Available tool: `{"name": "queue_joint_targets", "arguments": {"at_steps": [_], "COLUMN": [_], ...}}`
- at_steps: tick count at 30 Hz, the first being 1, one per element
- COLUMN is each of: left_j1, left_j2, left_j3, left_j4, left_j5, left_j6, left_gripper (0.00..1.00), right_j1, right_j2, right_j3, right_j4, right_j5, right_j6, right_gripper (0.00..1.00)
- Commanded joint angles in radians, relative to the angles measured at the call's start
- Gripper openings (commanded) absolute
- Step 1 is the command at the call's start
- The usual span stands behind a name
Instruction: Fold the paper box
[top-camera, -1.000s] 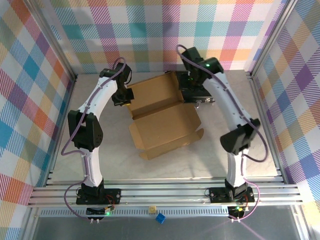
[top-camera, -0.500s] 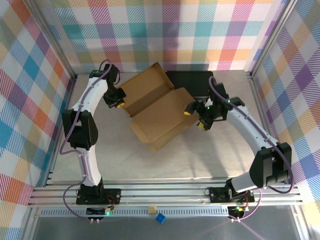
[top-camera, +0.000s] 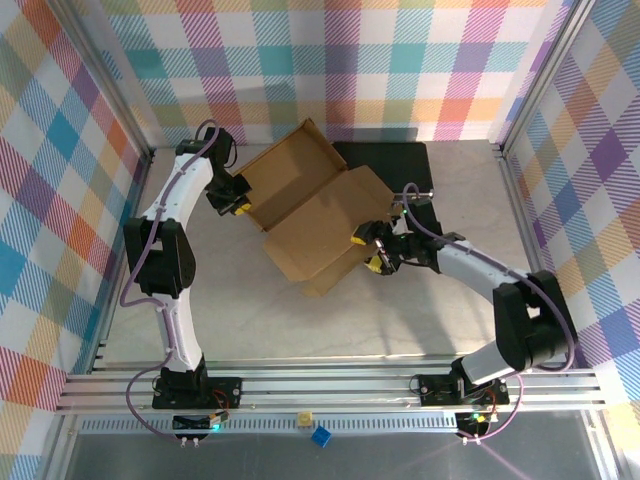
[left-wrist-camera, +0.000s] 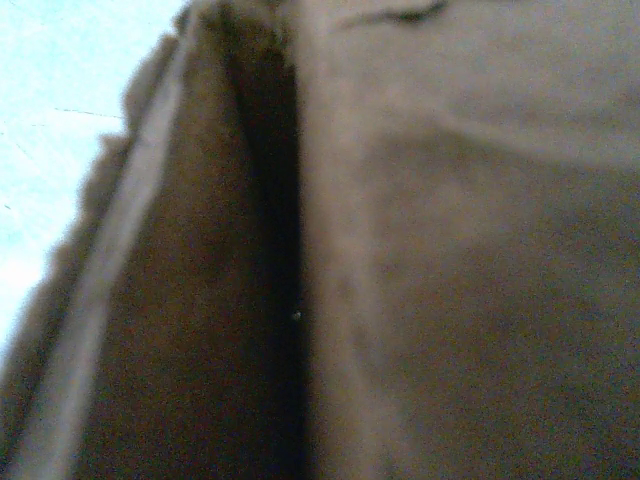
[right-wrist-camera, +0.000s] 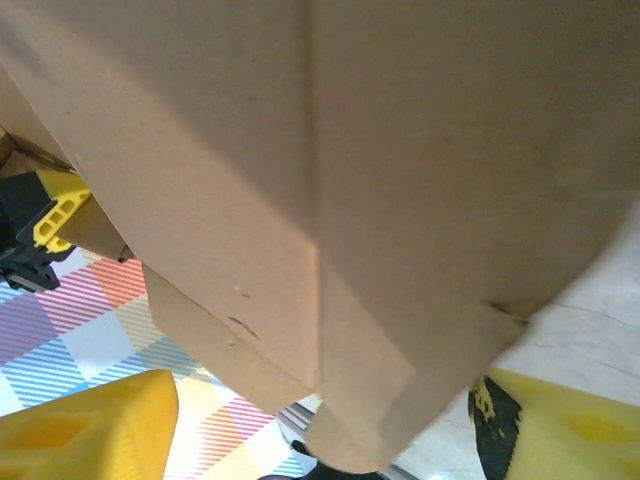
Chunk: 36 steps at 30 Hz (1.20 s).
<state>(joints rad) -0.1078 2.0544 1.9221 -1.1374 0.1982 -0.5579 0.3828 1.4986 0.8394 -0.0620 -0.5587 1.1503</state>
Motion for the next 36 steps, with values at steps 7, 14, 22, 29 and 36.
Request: {"name": "queue_joint_targets", "arguments": {"at_steps": [7,14,22,29,36], "left_j1": [0.011,0.01,0.011,0.011,0.009], "left_j2": [0.018,-0.003,-0.064,-0.174,-0.317], "left_j3": [0.021,-0.015,-0.097,-0.241,-0.367], "left_j4": [0.005,0.022,0.049,0.066,0.056], "left_j5": [0.056,0.064,0.079,0.069,0.075], "left_j6": [-0.009,-0.013,-0.03,-0.029,-0.035], "left_gripper": [0.0,0.0,0.15,0.43,0.54], "right_j1": [0.045,0.075,0.103,0.108,0.107], "right_j2": [0.066,0.102,0.142,0.232,0.299], "right_j3": [0.157,0.34,0.487,0.659,0.821], "right_j4": [-0.123,-0.506,-0.746,-0.922,-1.107], "right_j5": [0.085,0.265,0.418,0.385,0.412], "right_j6": [-0.078,-0.215,-0.309,-0.515,-0.696], "right_gripper": [0.36,0.03,0.0,0.0,0.0]}}
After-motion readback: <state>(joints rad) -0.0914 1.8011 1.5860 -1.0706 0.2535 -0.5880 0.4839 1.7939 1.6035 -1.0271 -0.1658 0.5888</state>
